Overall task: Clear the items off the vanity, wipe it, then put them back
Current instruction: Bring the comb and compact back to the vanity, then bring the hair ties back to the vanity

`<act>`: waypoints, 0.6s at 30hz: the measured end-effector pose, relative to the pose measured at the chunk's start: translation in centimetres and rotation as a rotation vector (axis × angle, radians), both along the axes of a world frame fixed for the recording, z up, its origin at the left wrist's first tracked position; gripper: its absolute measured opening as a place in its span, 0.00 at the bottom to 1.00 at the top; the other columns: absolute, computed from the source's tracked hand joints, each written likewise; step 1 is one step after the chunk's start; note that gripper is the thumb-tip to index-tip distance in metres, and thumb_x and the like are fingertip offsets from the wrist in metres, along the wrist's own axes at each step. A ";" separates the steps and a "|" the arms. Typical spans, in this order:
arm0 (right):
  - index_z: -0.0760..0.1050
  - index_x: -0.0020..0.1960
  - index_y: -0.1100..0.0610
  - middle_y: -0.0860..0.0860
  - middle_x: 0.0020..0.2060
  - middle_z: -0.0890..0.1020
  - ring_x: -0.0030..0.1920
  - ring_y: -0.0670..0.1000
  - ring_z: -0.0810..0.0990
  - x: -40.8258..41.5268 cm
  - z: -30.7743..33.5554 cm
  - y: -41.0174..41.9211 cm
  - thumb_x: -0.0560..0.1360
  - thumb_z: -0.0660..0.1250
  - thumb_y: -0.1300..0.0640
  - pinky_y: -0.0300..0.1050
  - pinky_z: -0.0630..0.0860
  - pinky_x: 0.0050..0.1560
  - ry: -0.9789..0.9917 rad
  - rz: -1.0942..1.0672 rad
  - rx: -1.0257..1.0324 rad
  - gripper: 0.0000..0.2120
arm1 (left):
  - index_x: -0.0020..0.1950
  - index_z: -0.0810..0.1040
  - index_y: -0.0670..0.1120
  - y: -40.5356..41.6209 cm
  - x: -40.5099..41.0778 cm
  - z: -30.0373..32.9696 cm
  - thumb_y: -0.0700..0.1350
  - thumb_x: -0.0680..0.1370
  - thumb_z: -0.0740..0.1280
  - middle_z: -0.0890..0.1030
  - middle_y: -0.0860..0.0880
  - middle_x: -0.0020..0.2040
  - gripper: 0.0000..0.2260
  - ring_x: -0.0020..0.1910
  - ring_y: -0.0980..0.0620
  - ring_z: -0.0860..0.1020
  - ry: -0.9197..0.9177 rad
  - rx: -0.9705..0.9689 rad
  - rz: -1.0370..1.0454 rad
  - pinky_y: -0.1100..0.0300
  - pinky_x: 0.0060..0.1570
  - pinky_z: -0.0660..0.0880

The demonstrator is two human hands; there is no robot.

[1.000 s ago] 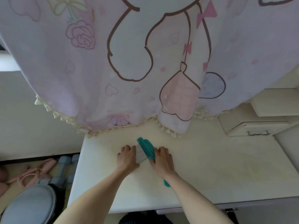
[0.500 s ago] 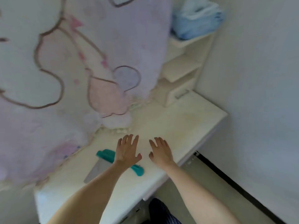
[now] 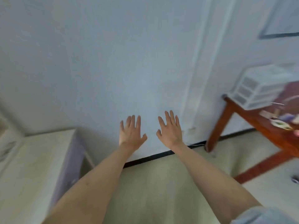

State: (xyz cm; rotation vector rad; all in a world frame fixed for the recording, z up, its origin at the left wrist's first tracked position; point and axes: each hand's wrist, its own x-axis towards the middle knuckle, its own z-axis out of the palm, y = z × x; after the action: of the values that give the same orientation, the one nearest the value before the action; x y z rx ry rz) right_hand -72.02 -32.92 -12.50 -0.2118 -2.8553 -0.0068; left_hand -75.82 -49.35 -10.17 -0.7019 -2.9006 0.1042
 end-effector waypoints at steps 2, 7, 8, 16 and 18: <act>0.55 0.75 0.56 0.60 0.75 0.51 0.75 0.61 0.44 2.0 1.4 8.1 0.78 0.55 0.50 0.56 0.41 0.73 0.008 -0.122 0.024 0.27 | 0.76 0.41 0.45 8.7 0.7 0.6 0.60 0.79 0.52 0.49 0.45 0.77 0.33 0.75 0.46 0.48 0.016 0.042 -0.128 0.46 0.72 0.47; 0.54 0.75 0.56 0.60 0.76 0.51 0.75 0.59 0.45 9.0 3.1 25.3 0.77 0.55 0.49 0.57 0.43 0.74 0.007 -0.433 0.025 0.29 | 0.76 0.47 0.44 28.3 4.5 1.1 0.58 0.78 0.55 0.54 0.43 0.76 0.32 0.74 0.45 0.53 0.009 0.135 -0.447 0.47 0.71 0.52; 0.54 0.75 0.56 0.60 0.75 0.51 0.75 0.59 0.46 10.4 3.1 28.1 0.77 0.55 0.50 0.57 0.44 0.74 0.001 -0.477 0.018 0.29 | 0.76 0.50 0.44 31.5 5.3 1.1 0.58 0.78 0.56 0.56 0.43 0.75 0.32 0.73 0.45 0.55 0.007 0.155 -0.505 0.46 0.71 0.54; 0.64 0.71 0.59 0.62 0.72 0.61 0.74 0.62 0.54 17.2 -0.7 44.5 0.76 0.60 0.53 0.55 0.53 0.72 -0.020 -0.784 -0.062 0.25 | 0.73 0.58 0.43 51.6 8.3 -1.5 0.54 0.75 0.60 0.63 0.44 0.72 0.30 0.71 0.46 0.61 -0.073 0.152 -0.817 0.50 0.67 0.62; 0.62 0.72 0.58 0.60 0.73 0.60 0.74 0.61 0.53 17.6 -2.1 47.9 0.76 0.58 0.53 0.54 0.53 0.72 -0.045 -0.830 -0.086 0.25 | 0.73 0.58 0.43 55.8 7.7 -3.1 0.54 0.75 0.60 0.64 0.44 0.72 0.29 0.70 0.46 0.61 -0.099 0.126 -0.854 0.50 0.67 0.62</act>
State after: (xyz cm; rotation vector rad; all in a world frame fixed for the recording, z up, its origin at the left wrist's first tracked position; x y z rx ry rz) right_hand -54.45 14.95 -14.60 -1.3909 -2.5882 -0.0539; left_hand -68.07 6.48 -13.25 -1.8555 -2.3940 -0.2159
